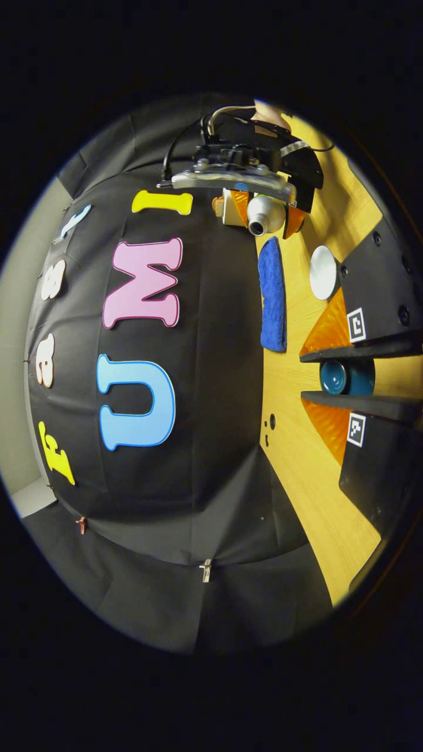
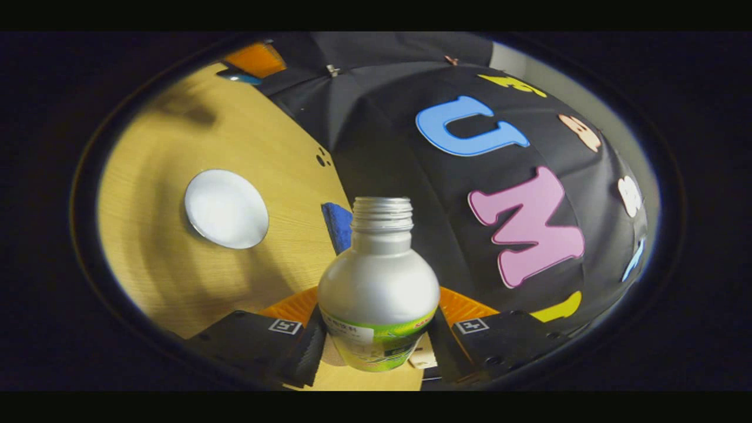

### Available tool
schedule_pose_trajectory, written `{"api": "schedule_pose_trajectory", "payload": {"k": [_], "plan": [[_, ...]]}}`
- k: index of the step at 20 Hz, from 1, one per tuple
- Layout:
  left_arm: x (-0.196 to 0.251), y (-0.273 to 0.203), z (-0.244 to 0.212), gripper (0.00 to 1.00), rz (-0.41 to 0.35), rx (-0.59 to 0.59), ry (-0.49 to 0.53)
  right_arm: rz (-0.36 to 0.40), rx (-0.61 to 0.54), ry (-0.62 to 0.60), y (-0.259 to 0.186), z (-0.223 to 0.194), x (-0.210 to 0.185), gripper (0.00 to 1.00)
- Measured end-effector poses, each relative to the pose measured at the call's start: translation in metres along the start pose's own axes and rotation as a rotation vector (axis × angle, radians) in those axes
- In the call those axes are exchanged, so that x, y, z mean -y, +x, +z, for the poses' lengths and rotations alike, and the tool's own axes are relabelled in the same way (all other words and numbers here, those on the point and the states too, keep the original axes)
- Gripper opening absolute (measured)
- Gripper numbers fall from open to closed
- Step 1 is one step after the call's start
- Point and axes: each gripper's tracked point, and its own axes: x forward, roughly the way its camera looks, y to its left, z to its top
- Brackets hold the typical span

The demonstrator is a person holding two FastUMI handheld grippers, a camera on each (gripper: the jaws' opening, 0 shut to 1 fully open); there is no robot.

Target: Open the teacup lid with one hand, grasp the water bottle and pour water into the teacup with the other hand; after pouring, place the water bottle on the coaster and then close the teacup lid.

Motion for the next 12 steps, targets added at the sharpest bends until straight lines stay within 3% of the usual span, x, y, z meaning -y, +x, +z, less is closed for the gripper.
{"api": "schedule_pose_trajectory", "payload": {"k": [12], "plan": [[-0.008, 0.001, -0.006, 0.32, 0.002, -0.012, -0.024, 0.056, 0.05, -0.272, 0.019, 0.006, -0.027, 0.79]]}}
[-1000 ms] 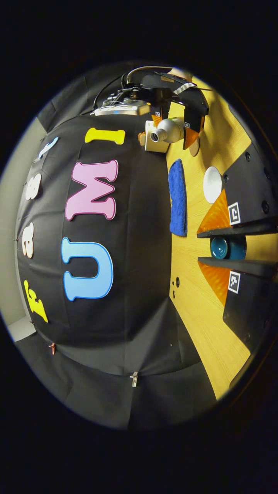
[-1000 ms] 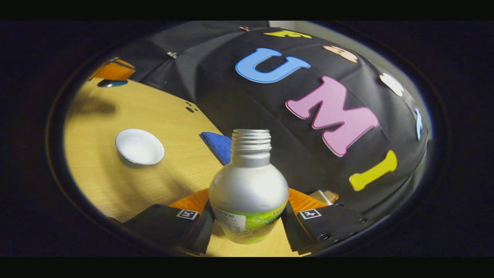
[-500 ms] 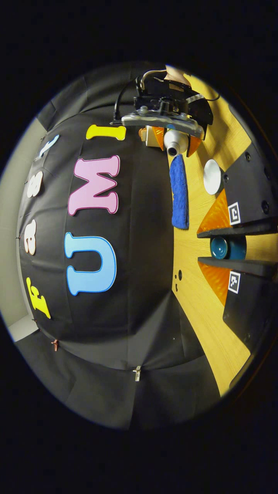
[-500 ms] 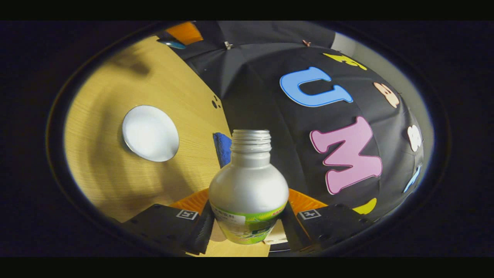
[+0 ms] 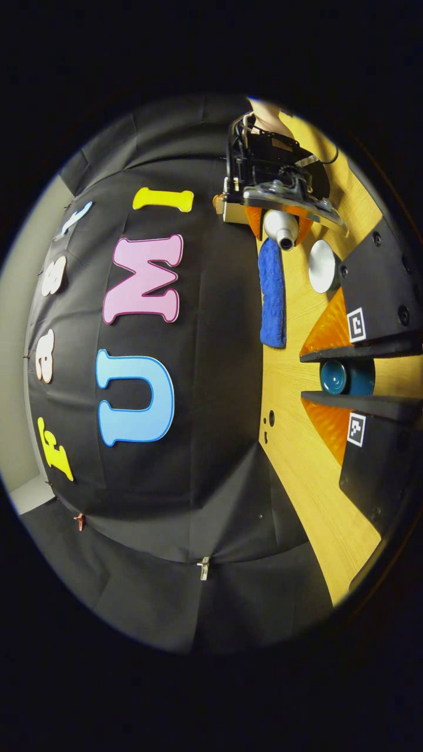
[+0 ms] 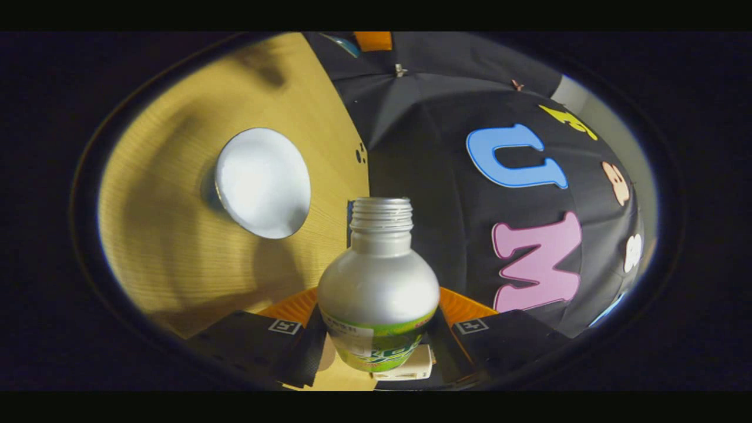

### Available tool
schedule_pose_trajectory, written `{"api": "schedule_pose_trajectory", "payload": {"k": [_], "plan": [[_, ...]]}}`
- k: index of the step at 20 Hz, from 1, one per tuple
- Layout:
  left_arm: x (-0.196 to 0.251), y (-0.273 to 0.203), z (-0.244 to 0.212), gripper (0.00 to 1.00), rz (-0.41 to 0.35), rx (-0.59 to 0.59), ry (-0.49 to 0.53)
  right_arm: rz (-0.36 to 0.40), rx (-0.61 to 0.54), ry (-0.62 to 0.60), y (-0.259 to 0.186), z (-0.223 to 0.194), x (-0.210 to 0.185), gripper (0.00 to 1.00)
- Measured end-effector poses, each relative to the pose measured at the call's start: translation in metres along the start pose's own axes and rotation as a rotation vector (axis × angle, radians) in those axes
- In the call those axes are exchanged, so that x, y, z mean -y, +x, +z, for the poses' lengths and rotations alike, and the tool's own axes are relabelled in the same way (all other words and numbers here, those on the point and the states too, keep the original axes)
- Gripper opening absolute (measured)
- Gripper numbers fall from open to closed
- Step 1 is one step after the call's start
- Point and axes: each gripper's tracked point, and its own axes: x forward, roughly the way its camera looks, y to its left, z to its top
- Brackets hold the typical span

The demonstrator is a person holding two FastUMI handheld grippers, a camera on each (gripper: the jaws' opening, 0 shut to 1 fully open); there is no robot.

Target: Open the teacup lid with one hand, grasp the water bottle and pour water into the teacup with the other hand; after pouring, place the water bottle on the coaster and then close the teacup lid.

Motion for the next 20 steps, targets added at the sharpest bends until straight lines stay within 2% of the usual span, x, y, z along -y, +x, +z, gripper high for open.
{"api": "schedule_pose_trajectory", "payload": {"k": [5, 6, 7, 10, 13, 14, 20], "plan": [[-0.01, 0.0, -0.005, 0.29, 0.019, -0.011, -0.015, 0.013, 0.031, -0.058, 0.007, 0.007, -0.004, 0.79], [-0.011, 0.0, -0.006, 0.32, 0.02, -0.013, -0.018, 0.012, 0.035, -0.076, 0.006, 0.008, -0.004, 0.79], [-0.011, -0.001, -0.006, 0.29, 0.021, -0.013, -0.019, 0.01, 0.04, -0.098, 0.006, 0.008, -0.004, 0.79], [-0.013, -0.002, -0.007, 0.31, 0.022, -0.018, -0.021, 0.023, 0.051, -0.159, 0.011, 0.009, -0.009, 0.79], [-0.014, -0.004, -0.008, 0.29, 0.024, -0.018, -0.025, 0.019, 0.059, -0.2, 0.012, 0.007, -0.005, 0.79], [-0.016, -0.003, -0.009, 0.32, 0.027, -0.021, -0.027, 0.016, 0.06, -0.21, 0.013, 0.008, -0.004, 0.79], [-0.015, -0.003, -0.01, 0.29, 0.023, -0.027, -0.041, 0.019, 0.081, -0.287, 0.017, 0.011, -0.005, 0.79]]}}
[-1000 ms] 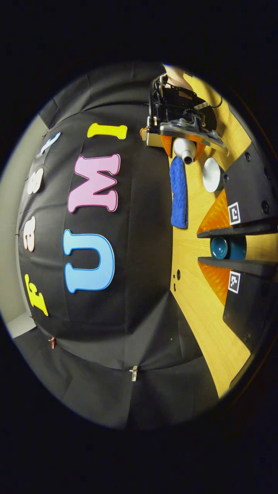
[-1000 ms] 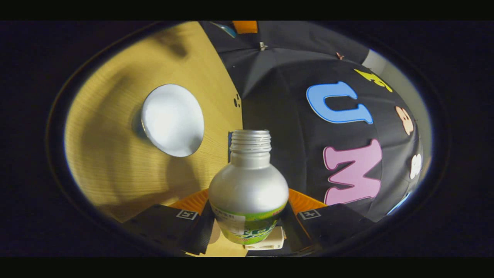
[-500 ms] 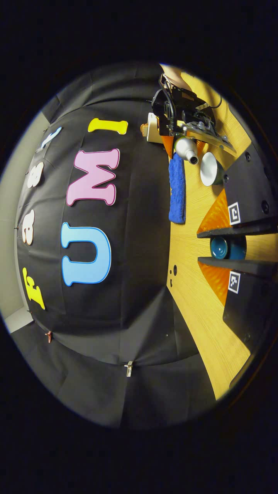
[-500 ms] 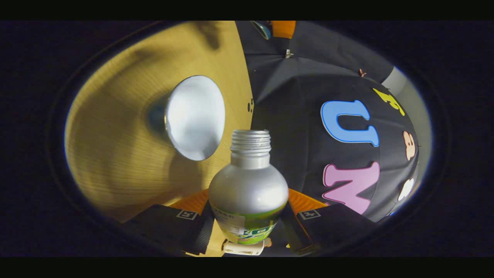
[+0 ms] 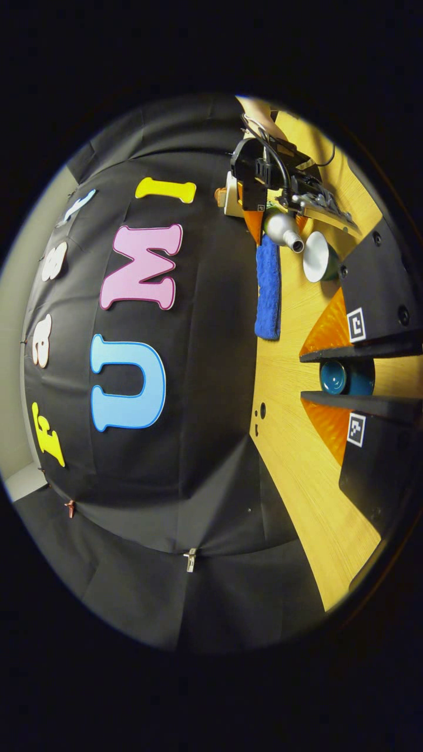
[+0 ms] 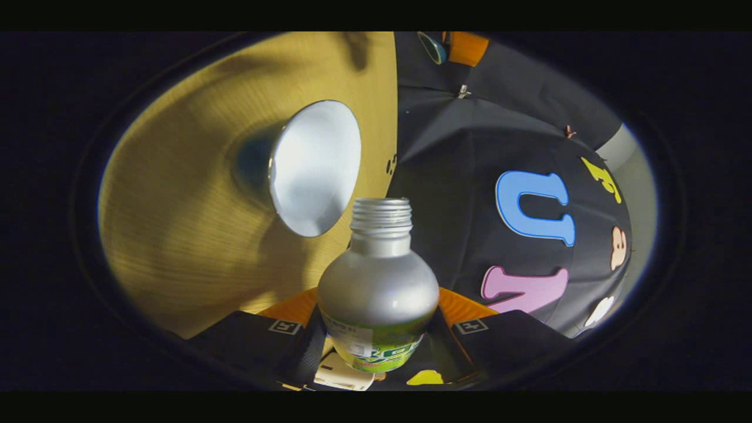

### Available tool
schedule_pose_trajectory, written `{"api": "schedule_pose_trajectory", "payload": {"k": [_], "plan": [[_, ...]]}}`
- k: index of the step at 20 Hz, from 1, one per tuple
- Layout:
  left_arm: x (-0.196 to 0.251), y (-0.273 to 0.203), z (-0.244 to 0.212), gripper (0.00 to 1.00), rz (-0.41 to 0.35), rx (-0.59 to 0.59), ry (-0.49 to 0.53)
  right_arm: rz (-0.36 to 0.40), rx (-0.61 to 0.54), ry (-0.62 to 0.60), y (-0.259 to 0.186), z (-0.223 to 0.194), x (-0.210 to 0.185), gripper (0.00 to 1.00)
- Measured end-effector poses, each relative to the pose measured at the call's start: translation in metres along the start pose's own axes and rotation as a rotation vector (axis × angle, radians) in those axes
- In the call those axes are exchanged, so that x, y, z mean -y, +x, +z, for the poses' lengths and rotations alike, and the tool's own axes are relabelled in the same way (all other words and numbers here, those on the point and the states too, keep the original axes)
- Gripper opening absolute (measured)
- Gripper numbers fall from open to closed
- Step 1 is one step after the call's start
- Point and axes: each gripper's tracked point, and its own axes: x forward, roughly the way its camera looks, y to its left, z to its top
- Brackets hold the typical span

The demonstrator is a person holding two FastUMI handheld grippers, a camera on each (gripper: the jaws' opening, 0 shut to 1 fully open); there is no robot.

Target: Open the teacup lid with one hand, grasp the water bottle and pour water into the teacup with the other hand; after pouring, place the water bottle on the coaster and then close the teacup lid.

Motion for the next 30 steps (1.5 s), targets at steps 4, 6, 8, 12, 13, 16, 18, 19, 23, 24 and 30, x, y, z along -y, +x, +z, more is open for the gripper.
{"api": "schedule_pose_trajectory", "payload": {"k": [4, 6, 8, 12, 13, 16, 18, 19, 23, 24, 30], "plan": [[-0.002, -0.001, -0.001, 0.29, 0.002, -0.004, -0.006, -0.025, 0.012, -0.054, 0.002, 0.002, 0.006, 0.76], [-0.003, -0.001, 0.0, 0.29, 0.005, -0.005, -0.014, -0.03, 0.021, -0.087, 0.005, 0.003, 0.005, 0.78], [-0.004, -0.002, -0.001, 0.29, 0.006, -0.007, -0.018, -0.03, 0.026, -0.111, 0.004, 0.003, 0.004, 0.78], [-0.002, -0.004, -0.003, 0.3, -0.001, -0.015, -0.024, -0.034, 0.035, -0.139, 0.005, 0.004, 0.004, 0.81], [-0.002, -0.004, -0.003, 0.3, 0.0, -0.014, -0.024, -0.036, 0.033, -0.141, 0.005, 0.003, 0.005, 0.81], [-0.002, -0.005, 0.0, 0.29, 0.002, -0.01, -0.021, -0.046, 0.033, -0.155, 0.006, 0.003, 0.01, 0.78], [-0.001, -0.005, -0.001, 0.29, -0.001, -0.012, -0.019, -0.053, 0.033, -0.181, 0.006, 0.002, 0.013, 0.78], [-0.001, -0.005, 0.0, 0.29, -0.001, -0.012, -0.018, -0.06, 0.034, -0.194, 0.006, 0.002, 0.016, 0.78], [-0.001, -0.008, 0.002, 0.29, 0.001, -0.007, -0.015, -0.069, 0.053, -0.222, 0.005, 0.004, 0.021, 0.78], [-0.001, -0.008, 0.003, 0.29, 0.0, -0.008, -0.018, -0.075, 0.054, -0.228, 0.005, 0.005, 0.024, 0.78], [0.001, -0.012, 0.005, 0.29, -0.005, -0.007, -0.019, -0.121, 0.062, -0.285, 0.0, 0.007, 0.042, 0.78]]}}
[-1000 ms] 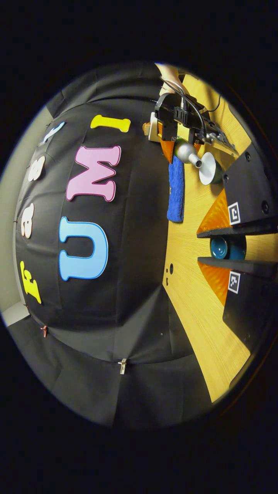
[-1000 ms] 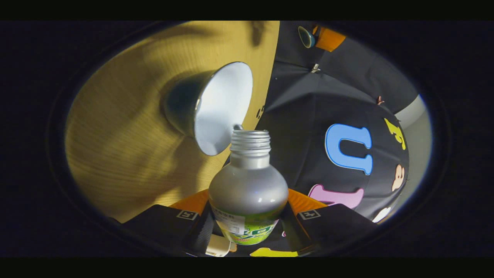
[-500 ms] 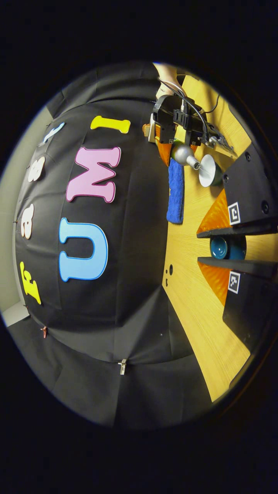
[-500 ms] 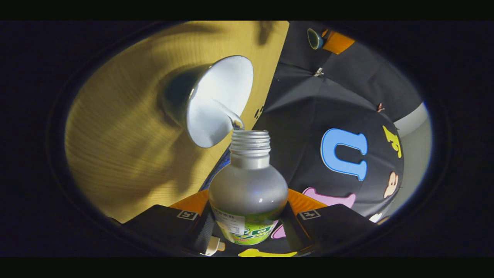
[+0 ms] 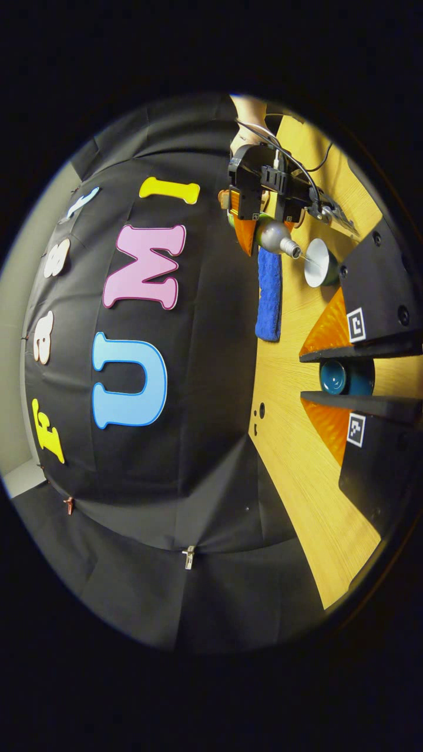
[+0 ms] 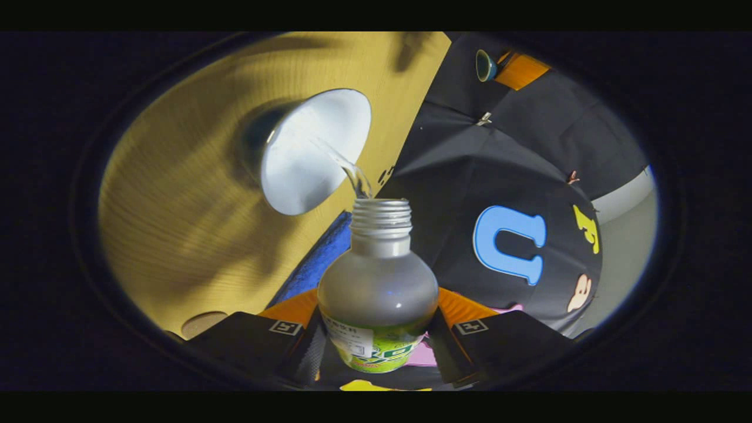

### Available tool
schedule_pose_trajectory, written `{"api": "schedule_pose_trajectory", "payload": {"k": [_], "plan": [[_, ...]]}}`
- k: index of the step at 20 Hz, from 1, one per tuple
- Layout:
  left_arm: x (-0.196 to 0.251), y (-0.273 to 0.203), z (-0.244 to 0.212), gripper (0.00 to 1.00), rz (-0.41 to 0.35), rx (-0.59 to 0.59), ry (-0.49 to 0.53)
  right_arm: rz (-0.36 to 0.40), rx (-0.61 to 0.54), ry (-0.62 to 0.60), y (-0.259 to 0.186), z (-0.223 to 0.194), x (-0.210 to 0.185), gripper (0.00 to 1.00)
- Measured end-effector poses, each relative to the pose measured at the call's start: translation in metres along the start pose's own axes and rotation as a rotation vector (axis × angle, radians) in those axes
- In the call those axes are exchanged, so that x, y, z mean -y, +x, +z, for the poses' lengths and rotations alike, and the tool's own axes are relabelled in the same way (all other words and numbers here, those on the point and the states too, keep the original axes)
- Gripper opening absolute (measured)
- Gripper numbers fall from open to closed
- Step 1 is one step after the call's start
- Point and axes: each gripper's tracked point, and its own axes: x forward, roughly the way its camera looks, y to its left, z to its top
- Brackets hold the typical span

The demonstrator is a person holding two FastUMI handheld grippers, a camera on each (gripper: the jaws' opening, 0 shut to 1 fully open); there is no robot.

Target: Open the teacup lid with one hand, grasp the water bottle and pour water into the teacup with the other hand; after pouring, place the water bottle on the coaster and then close the teacup lid.

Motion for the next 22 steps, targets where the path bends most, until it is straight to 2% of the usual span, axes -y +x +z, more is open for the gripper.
{"api": "schedule_pose_trajectory", "payload": {"k": [15, 22], "plan": [[-0.001, -0.004, 0.002, 0.29, -0.001, 0.003, 0.006, -0.069, -0.007, -0.071, -0.001, -0.006, 0.024, 0.78], [-0.001, -0.007, 0.0, 0.29, -0.002, -0.002, 0.003, -0.065, -0.003, -0.092, -0.001, -0.003, 0.02, 0.78]]}}
